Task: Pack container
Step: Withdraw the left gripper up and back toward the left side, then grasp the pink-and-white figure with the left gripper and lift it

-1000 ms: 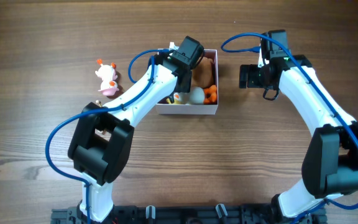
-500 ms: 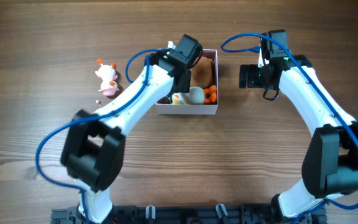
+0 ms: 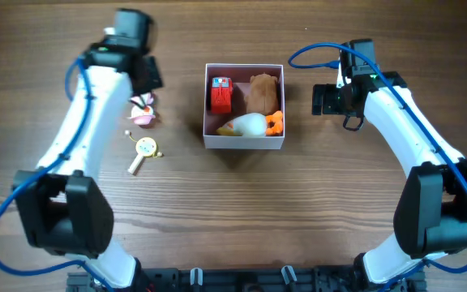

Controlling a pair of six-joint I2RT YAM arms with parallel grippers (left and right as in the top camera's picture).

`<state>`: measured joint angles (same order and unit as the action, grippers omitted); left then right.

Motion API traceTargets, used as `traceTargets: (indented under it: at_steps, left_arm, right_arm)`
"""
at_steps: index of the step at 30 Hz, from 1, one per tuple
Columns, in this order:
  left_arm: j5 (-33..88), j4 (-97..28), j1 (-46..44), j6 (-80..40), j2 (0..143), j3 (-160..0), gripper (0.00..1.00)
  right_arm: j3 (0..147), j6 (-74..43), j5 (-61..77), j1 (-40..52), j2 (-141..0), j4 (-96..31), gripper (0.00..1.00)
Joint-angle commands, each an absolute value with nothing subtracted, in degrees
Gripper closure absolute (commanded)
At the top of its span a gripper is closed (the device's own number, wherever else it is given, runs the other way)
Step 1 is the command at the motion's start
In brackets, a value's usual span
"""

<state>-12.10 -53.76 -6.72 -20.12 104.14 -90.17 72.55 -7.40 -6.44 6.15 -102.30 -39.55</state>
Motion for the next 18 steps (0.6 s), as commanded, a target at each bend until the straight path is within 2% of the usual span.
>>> traceTargets:
  at_steps: [1, 2, 3, 4, 6, 7, 18]
  left_arm:
    - [-7.2, -51.7, -1.1, -20.4, 103.1, -89.9, 0.93]
    - [-5.2, -51.3, 0.1, -20.4, 103.2, -89.9, 0.90]
    - [-4.0, -50.9, 1.0, -20.4, 103.5, -89.9, 0.77]
    - [-3.6, -50.5, 1.4, -20.4, 103.9, -89.9, 0.60]
    - [-3.7, -49.8, 1.5, -20.4, 104.7, -89.9, 0.47]
    - [-3.6, -49.3, 1.5, -20.4, 105.3, -89.9, 0.33]
    - [-0.7, -48.5, 1.3, -20.4, 117.1, -89.9, 0.38]
  right_arm:
    - [72.6, -6.8, -6.1, 6.0, -101.8, -39.4, 0.00]
    - [72.6, -6.8, -6.1, 6.0, -101.8, -39.4, 0.01]
    - [72.6, -6.8, -6.1, 6.0, -101.8, -39.4, 0.01]
    - [72.6, -6.8, -6.1, 6.0, -101.8, -39.4, 0.00]
    - [72.6, -6.8, -6.1, 6.0, -101.8, -39.4, 0.01]
    - [72.6, -6.8, -6.1, 6.0, -101.8, -39.4, 0.01]
    - [72.6, -6.8, -6.1, 6.0, -101.8, -39.4, 0.00]
